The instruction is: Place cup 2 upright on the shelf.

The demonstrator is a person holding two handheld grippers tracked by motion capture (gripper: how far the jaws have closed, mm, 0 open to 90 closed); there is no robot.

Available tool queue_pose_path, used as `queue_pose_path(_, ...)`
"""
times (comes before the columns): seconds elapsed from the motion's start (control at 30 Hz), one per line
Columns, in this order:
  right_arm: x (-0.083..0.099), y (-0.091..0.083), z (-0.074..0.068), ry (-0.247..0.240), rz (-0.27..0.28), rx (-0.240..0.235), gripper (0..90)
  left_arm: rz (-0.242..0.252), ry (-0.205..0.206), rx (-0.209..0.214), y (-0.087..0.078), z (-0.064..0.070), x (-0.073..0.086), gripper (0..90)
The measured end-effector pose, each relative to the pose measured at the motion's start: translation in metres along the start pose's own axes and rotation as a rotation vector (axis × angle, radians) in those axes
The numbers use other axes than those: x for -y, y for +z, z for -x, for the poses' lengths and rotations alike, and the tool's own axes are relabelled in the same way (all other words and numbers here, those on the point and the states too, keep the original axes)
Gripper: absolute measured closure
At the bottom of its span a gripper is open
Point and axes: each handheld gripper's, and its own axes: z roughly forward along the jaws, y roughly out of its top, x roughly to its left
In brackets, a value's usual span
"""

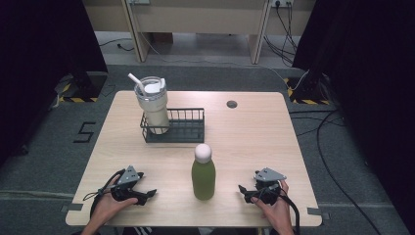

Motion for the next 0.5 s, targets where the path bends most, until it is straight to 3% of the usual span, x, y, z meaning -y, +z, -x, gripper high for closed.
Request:
queue_pose_path(0.2,-0.006,-0.010,-0.013,-0.026,0.057,-0.027,15.8,0.000,0.002,0.002,0.000,0.000,0.000,13.9)
queue_pose_path(0.5,-0.014,-0.019,-0.027,-0.053,0.140,-0.103,15.3,0.000,0.003,0.002,0.000,0.000,0.000,13.9)
